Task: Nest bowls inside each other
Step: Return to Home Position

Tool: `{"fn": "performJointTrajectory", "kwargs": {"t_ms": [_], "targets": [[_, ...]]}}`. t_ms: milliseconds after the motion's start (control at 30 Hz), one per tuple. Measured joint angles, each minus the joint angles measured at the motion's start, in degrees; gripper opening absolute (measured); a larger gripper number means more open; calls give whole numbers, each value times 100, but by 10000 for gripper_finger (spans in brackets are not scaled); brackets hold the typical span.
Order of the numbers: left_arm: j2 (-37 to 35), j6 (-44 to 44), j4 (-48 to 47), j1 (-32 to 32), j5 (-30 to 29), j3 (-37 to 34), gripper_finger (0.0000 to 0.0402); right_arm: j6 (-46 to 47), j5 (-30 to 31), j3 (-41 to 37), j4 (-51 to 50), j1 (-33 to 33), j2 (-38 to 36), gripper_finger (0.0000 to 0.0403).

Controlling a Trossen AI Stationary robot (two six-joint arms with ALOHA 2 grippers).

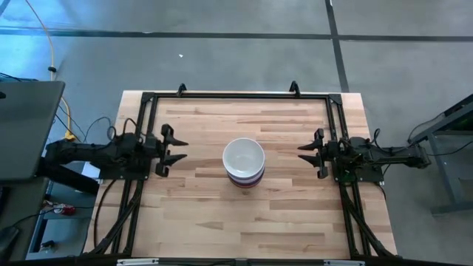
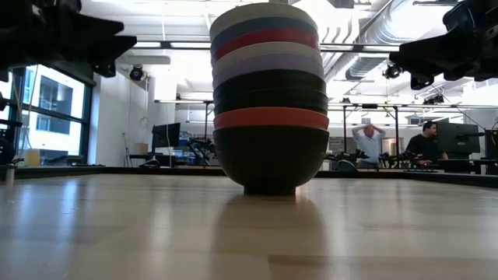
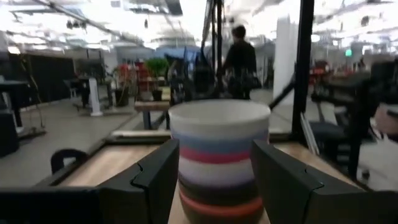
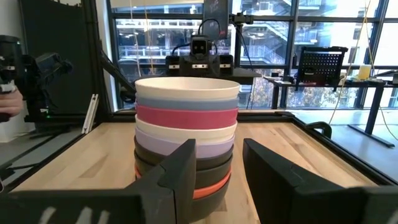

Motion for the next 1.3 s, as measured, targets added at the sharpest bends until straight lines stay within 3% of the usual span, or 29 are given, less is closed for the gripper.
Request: {"fn": "performJointTrajectory", "kwargs": {"t_ms": [267,433,700,867,1300], "targets": [[-19,207,-521,-115,451,0,188,40,-1,0,-40,-1,2,126],[-53,260,-366,-113,499,0,188,45,1,0,-38,2,2,126],[-146,283,-480,-113,461,0,181,58,1,0,-37,-1,2,126],[-144,51,-1077,-111,166,0,163,58,-1,-2,-66,1,2,126],[-145,-144,-2022,-111,150,0,149,100,-2,-2,-81,-1,2,126]]}}
